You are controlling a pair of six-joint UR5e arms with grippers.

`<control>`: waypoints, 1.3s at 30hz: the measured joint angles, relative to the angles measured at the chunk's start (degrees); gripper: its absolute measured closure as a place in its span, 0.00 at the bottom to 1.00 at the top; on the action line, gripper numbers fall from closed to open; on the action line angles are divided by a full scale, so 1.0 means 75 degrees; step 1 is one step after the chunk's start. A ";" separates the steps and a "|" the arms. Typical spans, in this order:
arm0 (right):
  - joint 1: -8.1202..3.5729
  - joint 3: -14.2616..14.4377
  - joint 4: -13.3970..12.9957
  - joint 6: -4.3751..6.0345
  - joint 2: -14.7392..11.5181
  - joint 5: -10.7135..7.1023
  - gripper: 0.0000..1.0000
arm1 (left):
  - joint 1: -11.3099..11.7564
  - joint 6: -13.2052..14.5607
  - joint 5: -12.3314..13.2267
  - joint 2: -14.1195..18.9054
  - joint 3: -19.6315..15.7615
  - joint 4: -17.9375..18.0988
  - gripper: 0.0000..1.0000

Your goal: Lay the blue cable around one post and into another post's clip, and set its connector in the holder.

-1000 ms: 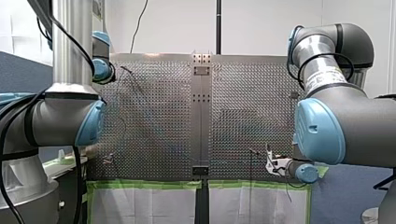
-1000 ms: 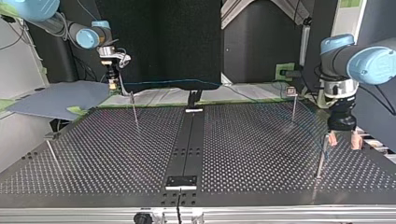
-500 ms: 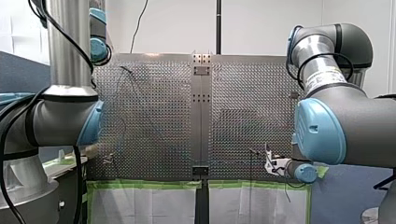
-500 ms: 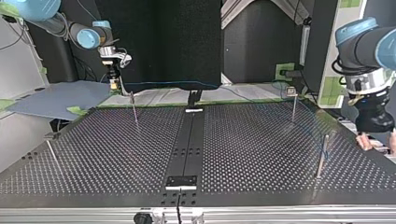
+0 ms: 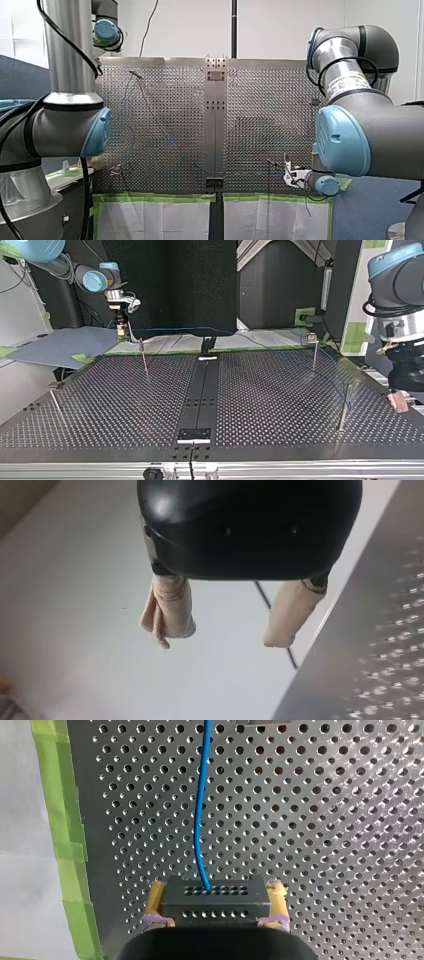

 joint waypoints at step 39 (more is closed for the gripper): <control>0.0001 -0.0032 0.0037 -0.0044 0.0000 0.0067 1.00 | -0.0363 0.3038 0.0292 -0.0043 0.0010 -0.1334 0.00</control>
